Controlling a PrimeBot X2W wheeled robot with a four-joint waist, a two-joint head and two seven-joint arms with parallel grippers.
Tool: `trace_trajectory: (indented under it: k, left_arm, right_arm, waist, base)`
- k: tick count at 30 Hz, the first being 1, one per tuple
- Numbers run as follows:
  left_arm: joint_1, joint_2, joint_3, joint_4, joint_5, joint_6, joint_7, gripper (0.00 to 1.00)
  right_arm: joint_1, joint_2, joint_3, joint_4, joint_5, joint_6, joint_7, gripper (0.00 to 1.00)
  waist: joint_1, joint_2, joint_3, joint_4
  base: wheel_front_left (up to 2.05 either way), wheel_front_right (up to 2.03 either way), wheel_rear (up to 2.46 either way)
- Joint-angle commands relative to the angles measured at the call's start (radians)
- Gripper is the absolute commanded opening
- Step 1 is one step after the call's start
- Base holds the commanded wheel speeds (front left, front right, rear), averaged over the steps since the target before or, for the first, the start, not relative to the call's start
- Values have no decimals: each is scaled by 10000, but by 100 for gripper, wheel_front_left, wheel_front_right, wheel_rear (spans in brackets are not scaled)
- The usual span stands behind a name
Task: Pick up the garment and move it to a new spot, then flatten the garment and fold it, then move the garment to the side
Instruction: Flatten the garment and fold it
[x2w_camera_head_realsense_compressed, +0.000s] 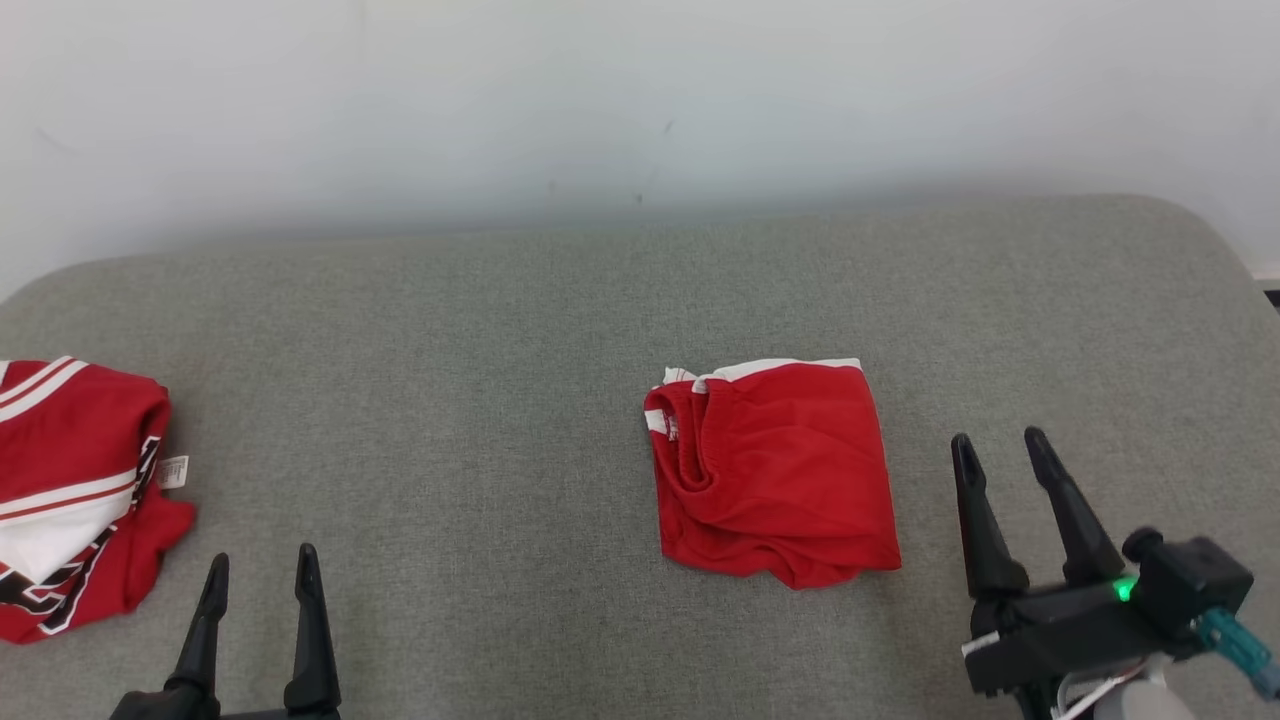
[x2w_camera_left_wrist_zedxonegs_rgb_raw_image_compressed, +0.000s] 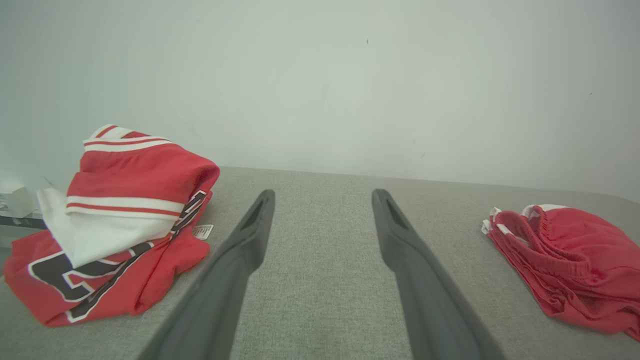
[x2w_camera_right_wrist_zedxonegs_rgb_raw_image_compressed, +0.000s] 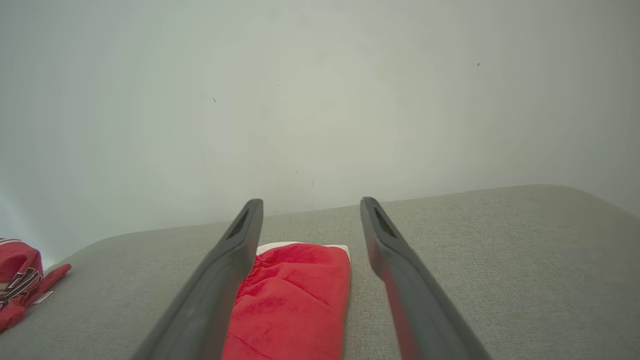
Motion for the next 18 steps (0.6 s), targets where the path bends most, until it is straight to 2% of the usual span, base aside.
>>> trace_trajectory:
  k: [1,7,18]
  left_arm:
    - [90,1,-19,22,61,19,-32,100]
    - [277,1,-124,60,183,24,-32,100]
    - [708,5,-372,-53,442,-102,-32,100]
  right_arm:
    - [323,188,-144,-160,-215,-25,-36,100]
    - [1127,666,-559,-514,-722,-25,-22,100]
    - [1840,1089,-903,-499,-1565,-25,-22,100]
  waist:
    - [0,-1,-110,50]
    - [0,-1,-297,153]
    - [0,-1,-558,235]
  base:
    - [0,0,0]
    - [0,0,0]
    - [0,0,0]
